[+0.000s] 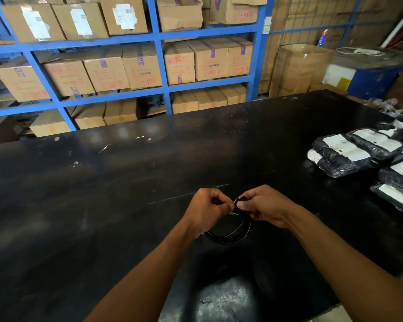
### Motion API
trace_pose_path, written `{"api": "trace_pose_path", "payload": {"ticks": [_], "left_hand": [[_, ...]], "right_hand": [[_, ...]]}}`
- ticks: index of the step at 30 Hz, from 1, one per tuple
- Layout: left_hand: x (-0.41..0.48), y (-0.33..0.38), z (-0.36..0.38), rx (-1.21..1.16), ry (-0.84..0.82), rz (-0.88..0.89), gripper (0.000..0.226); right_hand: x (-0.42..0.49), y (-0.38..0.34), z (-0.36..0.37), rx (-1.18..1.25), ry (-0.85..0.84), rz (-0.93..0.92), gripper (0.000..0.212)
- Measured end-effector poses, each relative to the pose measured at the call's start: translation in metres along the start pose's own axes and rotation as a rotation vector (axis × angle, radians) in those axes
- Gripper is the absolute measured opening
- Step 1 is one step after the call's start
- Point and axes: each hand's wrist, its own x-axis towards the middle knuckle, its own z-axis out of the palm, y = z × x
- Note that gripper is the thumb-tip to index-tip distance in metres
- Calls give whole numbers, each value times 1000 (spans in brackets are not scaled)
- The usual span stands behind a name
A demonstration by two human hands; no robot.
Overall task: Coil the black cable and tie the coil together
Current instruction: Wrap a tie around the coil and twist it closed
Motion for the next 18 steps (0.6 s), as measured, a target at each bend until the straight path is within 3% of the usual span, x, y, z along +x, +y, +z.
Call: {"api": "trace_pose_path", "payload": {"ticks": [10,18], "left_hand": [[-1,1,-8,-166,71,-71,5],[-13,-4,4,-425,199,-189,46]], "right_hand": [[3,0,20,243,172,21,14],[1,7,17,624,194,52,19]]}}
